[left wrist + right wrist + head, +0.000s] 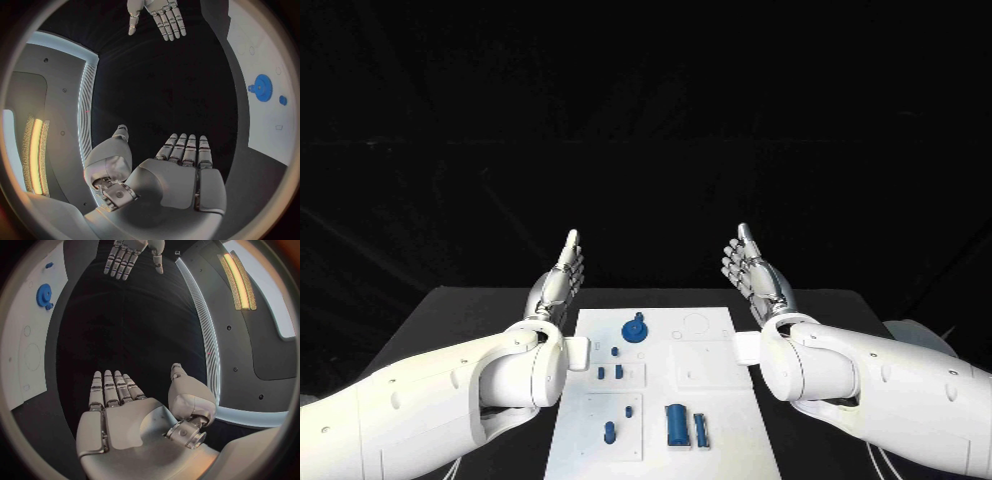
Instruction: Assemble the parts on the task board
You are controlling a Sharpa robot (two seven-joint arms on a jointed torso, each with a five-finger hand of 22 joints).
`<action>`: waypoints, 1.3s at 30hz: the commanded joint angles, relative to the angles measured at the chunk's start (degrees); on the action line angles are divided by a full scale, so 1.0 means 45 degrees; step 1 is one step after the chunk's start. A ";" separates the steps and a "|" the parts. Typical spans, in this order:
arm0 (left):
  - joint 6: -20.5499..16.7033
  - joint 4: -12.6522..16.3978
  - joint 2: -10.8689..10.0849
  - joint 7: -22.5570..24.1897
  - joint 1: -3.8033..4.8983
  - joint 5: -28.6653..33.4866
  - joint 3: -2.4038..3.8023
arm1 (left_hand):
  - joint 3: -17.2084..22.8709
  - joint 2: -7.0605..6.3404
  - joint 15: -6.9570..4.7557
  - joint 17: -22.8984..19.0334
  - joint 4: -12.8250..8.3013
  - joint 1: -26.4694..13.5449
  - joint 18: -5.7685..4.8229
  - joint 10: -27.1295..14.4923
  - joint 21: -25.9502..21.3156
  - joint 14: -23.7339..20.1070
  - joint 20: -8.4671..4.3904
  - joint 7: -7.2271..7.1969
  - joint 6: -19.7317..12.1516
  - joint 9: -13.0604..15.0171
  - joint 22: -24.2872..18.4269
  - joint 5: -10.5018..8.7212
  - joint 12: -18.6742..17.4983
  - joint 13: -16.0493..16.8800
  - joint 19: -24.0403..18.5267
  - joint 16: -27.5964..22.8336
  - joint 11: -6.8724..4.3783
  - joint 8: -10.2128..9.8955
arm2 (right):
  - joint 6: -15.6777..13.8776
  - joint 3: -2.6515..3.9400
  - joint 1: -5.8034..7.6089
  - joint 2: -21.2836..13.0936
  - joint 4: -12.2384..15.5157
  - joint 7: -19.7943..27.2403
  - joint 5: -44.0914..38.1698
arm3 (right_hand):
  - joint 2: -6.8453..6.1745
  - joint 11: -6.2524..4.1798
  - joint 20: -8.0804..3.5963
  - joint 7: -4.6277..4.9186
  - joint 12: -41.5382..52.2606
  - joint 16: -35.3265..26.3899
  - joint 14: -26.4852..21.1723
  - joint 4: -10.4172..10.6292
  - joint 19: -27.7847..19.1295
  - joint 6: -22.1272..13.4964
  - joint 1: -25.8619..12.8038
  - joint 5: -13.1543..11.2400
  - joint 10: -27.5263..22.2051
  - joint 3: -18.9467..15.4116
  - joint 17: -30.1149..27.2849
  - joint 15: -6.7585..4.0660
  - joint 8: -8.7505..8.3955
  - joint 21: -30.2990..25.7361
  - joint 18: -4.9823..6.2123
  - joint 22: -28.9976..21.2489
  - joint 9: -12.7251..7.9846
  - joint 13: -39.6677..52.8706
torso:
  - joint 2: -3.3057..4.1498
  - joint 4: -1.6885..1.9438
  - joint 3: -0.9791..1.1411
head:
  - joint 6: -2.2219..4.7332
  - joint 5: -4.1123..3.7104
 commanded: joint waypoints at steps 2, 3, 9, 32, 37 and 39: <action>-0.0368 0.0036 0.0010 0.0366 -0.0002 -0.0302 0.0013 | 0.0006 0.0001 -0.0059 -0.0014 -0.0075 -0.1503 -0.0184 -0.0938 -0.0045 -0.0876 -0.0300 -0.0070 -0.0934 -0.0016 -0.0013 -0.0112 -0.0073 -0.0015 -0.0698 -0.0047 -0.0072 -0.0086 | -0.0395 0.0011 -0.0005 0.0000 0.0023 0.0351 0.0149 | -0.0004 -0.0020 -0.0157 -0.0064 -0.0076 -0.0082 -0.1213 -0.0069 -0.0934 -0.1043 -0.1469 -0.0071 -0.1172 -0.0020 -0.0016 -0.0011 -0.0091 -0.0062 -0.0268 -0.0513 -0.0028 -0.0017 | -0.0001 0.0000 0.0000 | 0.0001 0.0001; -0.0368 0.0036 0.0010 0.0366 -0.0002 -0.0302 0.0013 | 0.0006 0.0001 -0.0059 -0.0014 -0.0075 -0.1607 -0.0184 -0.1004 -0.0045 -0.0934 -0.0300 -0.0070 -0.0999 -0.0016 -0.0013 -0.0112 -0.0073 -0.0015 -0.0769 -0.0047 -0.0072 -0.0086 | -0.0395 0.0011 -0.0005 0.0000 0.0023 0.0351 0.0149 | -0.0004 -0.0020 -0.0157 -0.0064 -0.0076 -0.0082 -0.1299 -0.0069 -0.0996 -0.1117 -0.1575 -0.0071 -0.1264 -0.0020 -0.0016 -0.0011 -0.0091 -0.0062 -0.0268 -0.0552 -0.0028 -0.0017 | -0.0001 0.0000 0.0000 | 0.0001 0.0001; -0.0368 0.0036 0.0010 0.0366 -0.0002 -0.0302 0.0013 | 0.0006 0.0001 -0.0059 -0.0014 -0.0075 -0.2188 -0.0184 -0.1367 -0.0045 -0.1246 -0.0300 -0.0070 -0.1347 -0.0016 -0.0013 -0.0112 -0.0073 -0.0015 -0.1040 -0.0047 -0.0072 -0.0086 | -0.0395 0.0011 -0.0005 0.0000 0.0023 0.0351 0.0149 | -0.0004 -0.0020 -0.0157 -0.0064 -0.0076 -0.0082 -0.1760 -0.0069 -0.1349 -0.1511 -0.2118 -0.0071 -0.1708 -0.0020 -0.0016 -0.0011 -0.0091 -0.0062 -0.0268 -0.1446 -0.0028 -0.0017 | -0.0001 0.0000 0.0000 | 0.0001 0.0001; -0.0368 0.0036 0.0010 0.0366 -0.0002 -0.0302 0.0013 | 0.0006 0.0001 -0.0059 -0.0014 -0.0075 -0.4199 -0.0184 -0.2625 -0.0045 -0.2424 -0.0300 -0.0070 -0.2600 -0.0016 -0.0013 -0.0112 -0.0073 -0.0015 -0.2026 -0.0047 -0.0072 -0.0086 | -0.0395 0.0011 -0.0005 0.0000 0.0023 0.0351 0.0149 | -0.0004 -0.0020 -0.0157 -0.0064 -0.0076 -0.0082 -0.3407 -0.0069 -0.2626 -0.2928 -0.4130 -0.0071 -0.3320 -0.0020 -0.0016 -0.0011 -0.0091 -0.0062 -0.0268 -0.1446 -0.0028 -0.0017 | -0.0001 0.0000 0.0000 | 0.0001 0.0001; -0.0368 0.0036 0.0010 0.0366 -0.0002 -0.0302 0.0013 | 0.0006 0.0001 -0.0059 -0.0014 -0.0075 -0.4199 -0.0184 -0.2625 -0.0045 -0.2424 -0.0300 -0.0070 -0.2600 -0.0016 -0.0013 -0.0112 -0.0073 -0.0015 -0.2026 -0.0047 -0.0072 -0.0086 | -0.0395 0.0011 -0.0005 0.0000 0.0023 0.0351 0.0149 | -0.0004 -0.0020 -0.0157 -0.0064 -0.0076 -0.0082 -0.3407 -0.0069 -0.2626 -0.2928 -0.4130 -0.0071 -0.3320 -0.0020 -0.0016 -0.0011 -0.0091 -0.0062 -0.0268 -0.1446 -0.0028 -0.0017 | -0.0001 0.0000 0.0000 | 0.0001 0.0001; -0.0368 0.0036 0.0010 0.0366 -0.0002 -0.0302 0.0013 | 0.0006 0.0001 -0.0059 -0.0014 -0.0075 -0.4199 -0.0184 -0.2625 -0.0045 -0.2424 -0.0300 -0.0070 -0.2600 -0.0016 -0.0013 -0.0112 -0.0073 -0.0015 -0.2026 -0.0047 -0.0072 -0.0086 | -0.0395 0.0011 -0.0005 0.0000 0.0023 0.0351 0.0149 | -0.0004 -0.0020 -0.0157 -0.0064 -0.0076 -0.0082 -0.3407 -0.0069 -0.2626 -0.2928 -0.4130 -0.0071 -0.3320 -0.0020 -0.0016 -0.0011 -0.0091 -0.0062 -0.0268 -0.1446 -0.0028 -0.0017 | -0.0001 0.0000 0.0000 | 0.0001 0.0001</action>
